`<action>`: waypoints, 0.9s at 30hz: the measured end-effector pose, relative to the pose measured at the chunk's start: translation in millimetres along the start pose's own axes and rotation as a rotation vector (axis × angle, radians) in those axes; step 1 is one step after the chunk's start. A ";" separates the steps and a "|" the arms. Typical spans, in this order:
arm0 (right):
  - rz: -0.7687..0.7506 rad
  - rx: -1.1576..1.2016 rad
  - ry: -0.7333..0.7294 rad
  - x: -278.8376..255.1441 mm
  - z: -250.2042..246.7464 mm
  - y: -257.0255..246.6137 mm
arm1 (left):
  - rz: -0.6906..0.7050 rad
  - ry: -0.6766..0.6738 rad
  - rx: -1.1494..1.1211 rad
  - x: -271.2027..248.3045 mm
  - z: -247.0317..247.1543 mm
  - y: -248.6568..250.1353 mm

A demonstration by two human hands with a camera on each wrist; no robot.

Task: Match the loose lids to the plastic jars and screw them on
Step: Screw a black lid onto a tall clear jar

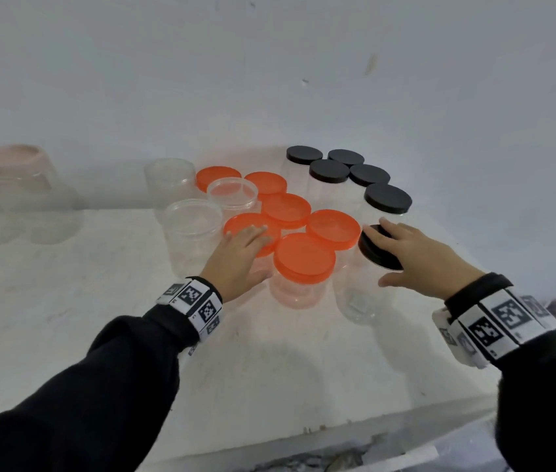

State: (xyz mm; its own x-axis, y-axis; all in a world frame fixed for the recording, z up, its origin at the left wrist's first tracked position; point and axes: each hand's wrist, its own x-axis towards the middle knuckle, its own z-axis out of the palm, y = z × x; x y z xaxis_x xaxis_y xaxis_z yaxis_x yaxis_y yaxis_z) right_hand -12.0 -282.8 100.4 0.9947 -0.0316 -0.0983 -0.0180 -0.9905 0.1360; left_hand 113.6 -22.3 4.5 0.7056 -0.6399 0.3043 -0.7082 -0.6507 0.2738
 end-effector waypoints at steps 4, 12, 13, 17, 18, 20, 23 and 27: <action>-0.013 0.034 0.137 6.9 13.5 9.4 | -0.047 0.014 0.013 2.9 6.8 -2.9; -0.156 0.171 0.334 27.6 39.3 26.2 | 0.022 0.207 -0.022 2.6 10.7 -12.7; -0.178 0.177 0.352 29.9 40.7 27.2 | 0.030 0.222 -0.014 2.7 10.7 -13.1; -0.221 0.169 0.400 35.6 44.2 27.5 | 0.037 0.241 -0.003 1.6 10.8 -15.5; -0.233 0.165 0.404 37.0 44.9 26.8 | 0.037 0.241 -0.005 1.0 11.0 -16.4; -0.243 0.166 0.408 39.5 45.5 25.6 | 0.035 0.243 -0.006 -0.6 10.9 -18.2; -0.247 0.179 0.413 42.9 45.9 25.7 | 0.017 0.244 -0.009 -0.6 10.9 -19.1; -0.219 0.183 0.414 44.9 45.5 24.9 | 0.004 0.239 -0.014 0.3 10.7 -17.6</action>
State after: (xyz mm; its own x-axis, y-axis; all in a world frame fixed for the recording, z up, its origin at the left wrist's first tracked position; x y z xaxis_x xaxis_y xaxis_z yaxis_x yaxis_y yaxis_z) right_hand 27.6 -314.9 54.5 0.9334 0.1982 0.2991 0.2147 -0.9764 -0.0232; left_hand 126.5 -15.4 -9.9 0.6783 -0.5266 0.5125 -0.7127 -0.6413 0.2843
